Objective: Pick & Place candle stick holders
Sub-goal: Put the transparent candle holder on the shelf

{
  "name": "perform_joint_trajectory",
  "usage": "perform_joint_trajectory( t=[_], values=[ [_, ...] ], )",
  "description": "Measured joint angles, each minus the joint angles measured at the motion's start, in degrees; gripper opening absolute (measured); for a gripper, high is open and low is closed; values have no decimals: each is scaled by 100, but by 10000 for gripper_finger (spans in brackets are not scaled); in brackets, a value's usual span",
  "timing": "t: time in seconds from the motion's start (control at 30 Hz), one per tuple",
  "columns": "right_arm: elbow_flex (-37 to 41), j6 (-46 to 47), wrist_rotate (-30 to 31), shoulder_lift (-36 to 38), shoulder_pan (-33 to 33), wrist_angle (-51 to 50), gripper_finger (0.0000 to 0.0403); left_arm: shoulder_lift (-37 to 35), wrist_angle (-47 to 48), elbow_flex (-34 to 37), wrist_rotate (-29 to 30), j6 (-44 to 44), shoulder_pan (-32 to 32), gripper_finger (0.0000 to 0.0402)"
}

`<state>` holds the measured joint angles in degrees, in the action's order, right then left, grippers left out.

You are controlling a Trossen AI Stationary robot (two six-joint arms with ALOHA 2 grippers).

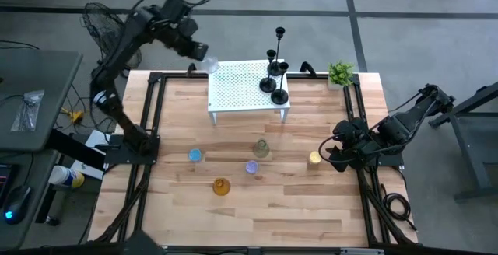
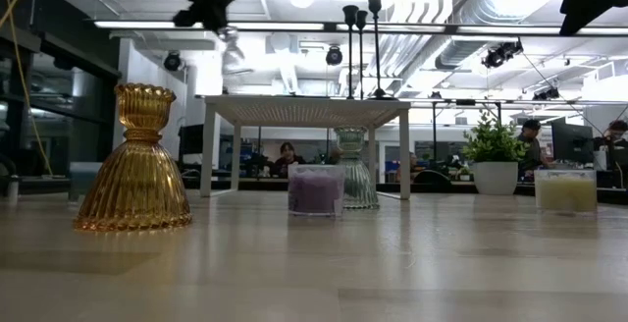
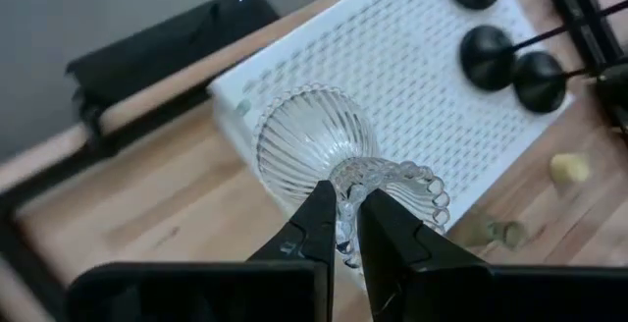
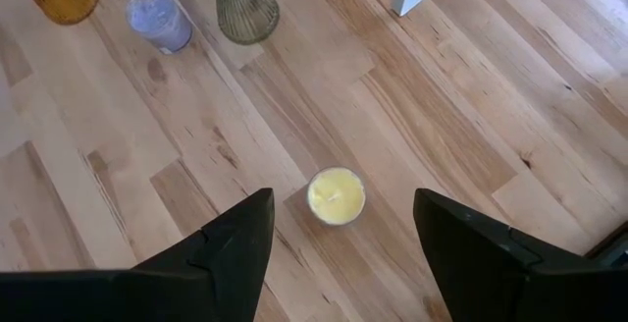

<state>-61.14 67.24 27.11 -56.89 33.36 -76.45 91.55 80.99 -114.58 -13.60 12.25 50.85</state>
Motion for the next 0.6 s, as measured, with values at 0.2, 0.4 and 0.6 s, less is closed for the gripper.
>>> perform_joint_trajectory(
  t=[0.2, 0.4, 0.6],
  values=[
    [0, 0, 0, -2, 0, -4, 239, 885, -20, -1096, 6, -2, -399, 20],
    [0, 0, 2, -2, 0, -6, 239, 1584, -59, -1774, -69, 99, -688, 20],
    [0, 6, 1, -2, 0, -7, 239, 1914, -487, -1898, -78, 313, -1009, 20]
  ],
)
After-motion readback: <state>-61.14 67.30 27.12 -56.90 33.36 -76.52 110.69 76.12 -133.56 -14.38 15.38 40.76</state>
